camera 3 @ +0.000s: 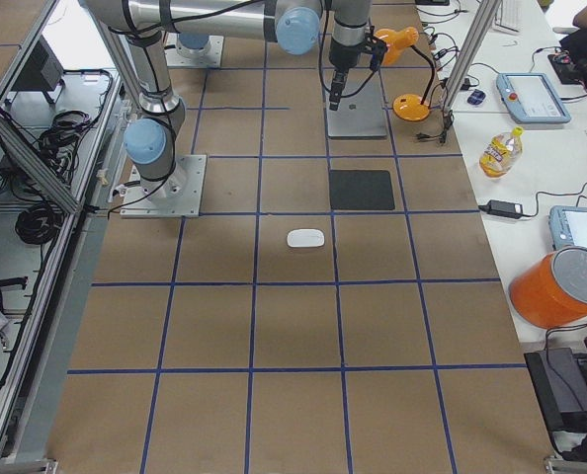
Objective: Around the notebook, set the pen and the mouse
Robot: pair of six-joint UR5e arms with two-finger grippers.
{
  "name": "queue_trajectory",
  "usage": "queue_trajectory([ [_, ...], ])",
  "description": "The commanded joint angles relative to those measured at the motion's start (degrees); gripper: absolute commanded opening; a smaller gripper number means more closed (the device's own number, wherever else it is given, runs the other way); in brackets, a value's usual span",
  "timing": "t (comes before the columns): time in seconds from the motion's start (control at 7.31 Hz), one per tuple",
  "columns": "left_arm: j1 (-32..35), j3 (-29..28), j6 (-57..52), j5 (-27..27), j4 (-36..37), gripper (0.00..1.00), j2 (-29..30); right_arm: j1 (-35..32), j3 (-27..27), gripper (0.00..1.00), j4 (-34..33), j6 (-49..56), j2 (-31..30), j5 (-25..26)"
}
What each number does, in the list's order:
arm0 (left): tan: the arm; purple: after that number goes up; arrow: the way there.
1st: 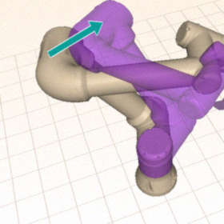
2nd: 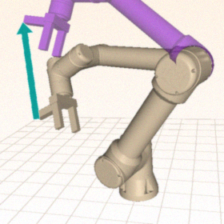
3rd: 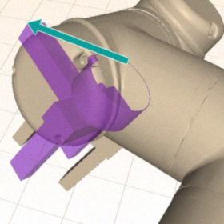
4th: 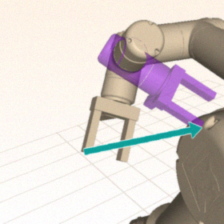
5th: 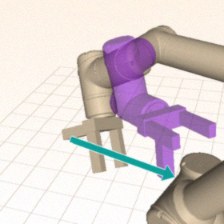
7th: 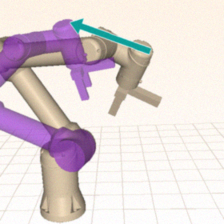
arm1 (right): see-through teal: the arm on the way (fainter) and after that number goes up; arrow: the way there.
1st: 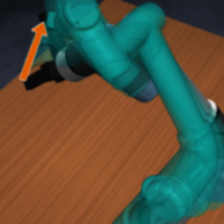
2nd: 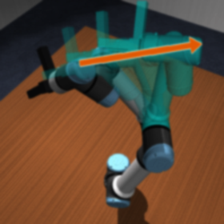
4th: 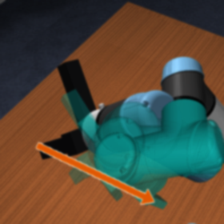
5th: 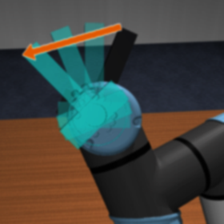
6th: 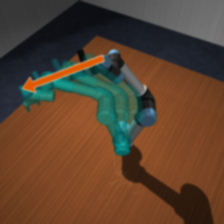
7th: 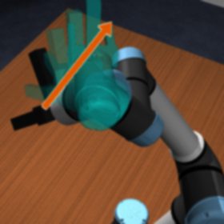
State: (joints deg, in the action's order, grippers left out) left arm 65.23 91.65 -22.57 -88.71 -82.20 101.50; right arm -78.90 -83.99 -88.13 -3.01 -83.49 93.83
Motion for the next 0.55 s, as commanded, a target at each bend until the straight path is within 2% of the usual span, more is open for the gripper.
queue_trajectory([
  [0.0,-11.93,6.15,-4.85,0.47,10.15,1.00,5.35,10.72,-3.70,1.00,-0.63,13.56,0.00,2.16],
  [0.14,-13.27,8.61,-6.33,-0.49,14.04,1.00,7.82,16.53,-7.64,1.00,-1.16,20.34,-0.09,1.98],
  [0.27,-14.68,11.85,-11.92,-2.59,20.09,1.00,9.67,20.33,-11.51,1.00,-5.17,25.37,0.43,1.80],
  [0.41,-16.26,16.93,-16.41,-3.13,29.37,1.00,10.64,22.71,-16.42,1.00,-14.43,31.60,0.87,1.71],
])
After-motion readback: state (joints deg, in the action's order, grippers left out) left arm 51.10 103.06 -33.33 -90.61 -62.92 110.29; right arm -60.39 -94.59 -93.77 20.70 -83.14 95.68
